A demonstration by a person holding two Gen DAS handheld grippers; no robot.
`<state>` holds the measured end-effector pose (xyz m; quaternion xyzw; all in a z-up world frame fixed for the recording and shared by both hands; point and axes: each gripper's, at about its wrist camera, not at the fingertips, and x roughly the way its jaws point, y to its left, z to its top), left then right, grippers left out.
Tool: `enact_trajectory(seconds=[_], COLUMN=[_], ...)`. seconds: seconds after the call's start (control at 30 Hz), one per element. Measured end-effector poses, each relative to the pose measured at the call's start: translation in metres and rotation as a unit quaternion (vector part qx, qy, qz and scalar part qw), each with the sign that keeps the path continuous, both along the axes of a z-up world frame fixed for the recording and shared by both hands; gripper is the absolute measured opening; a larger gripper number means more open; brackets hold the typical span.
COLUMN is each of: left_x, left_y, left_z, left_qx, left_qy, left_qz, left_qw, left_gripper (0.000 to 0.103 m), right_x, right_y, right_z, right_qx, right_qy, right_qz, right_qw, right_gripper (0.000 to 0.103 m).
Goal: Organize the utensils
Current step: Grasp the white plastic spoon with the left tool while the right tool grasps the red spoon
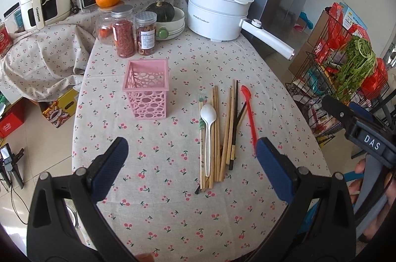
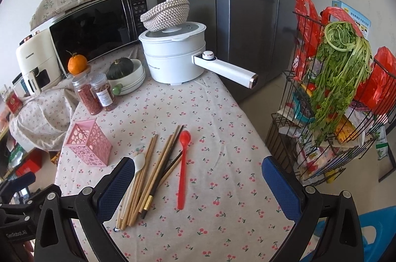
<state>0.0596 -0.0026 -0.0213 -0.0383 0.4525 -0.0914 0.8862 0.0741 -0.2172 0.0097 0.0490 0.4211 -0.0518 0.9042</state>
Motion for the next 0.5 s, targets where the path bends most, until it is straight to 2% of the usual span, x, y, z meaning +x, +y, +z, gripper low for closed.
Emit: enact_trajectory(seconds=[0.1,0.23,0.33,0.4,0.47,0.5], left_x=[0.014,0.037,0.055,0.071,0.088,0.096], left_y=[-0.008,-0.024,-0.042,-0.052,-0.058,-0.06], left_z=[-0.004,-0.02,-0.041,-0.059,-0.078,-0.087], left_qx=[-0.014,-0.034,-0.025,-0.013,-0.014,-0.018], left_qy=[0.034,0.081,0.111,0.133,0.161,0.175], left_qz=[-0.019,-0.039,-0.052,-0.059,-0.058,-0.056], left_qw=[0.9991,0.9954,0.9921,0.9892,0.9852,0.9829], left_gripper=[0.102,0.101,0.087,0.069,0.056,0.051], right_x=[0.022,0.052,0.062,0.068,0.074,0.076], right_y=[-0.005,-0.017,-0.031,-0.042,-0.052,-0.056], right_z=[-0.005,-0.038,-0.071,-0.088,-0.098,-0.102], right_qx=[0.001,0.042,0.074,0.089,0.097,0.108], right_qy=[0.04,0.102,0.141,0.166,0.176,0.18], right_qz=[0.0,0.002,-0.001,-0.003,-0.012,-0.011], right_qw=[0.999,0.994,0.987,0.982,0.979,0.978], right_gripper=[0.103,0.103,0.103,0.101,0.091,0.089])
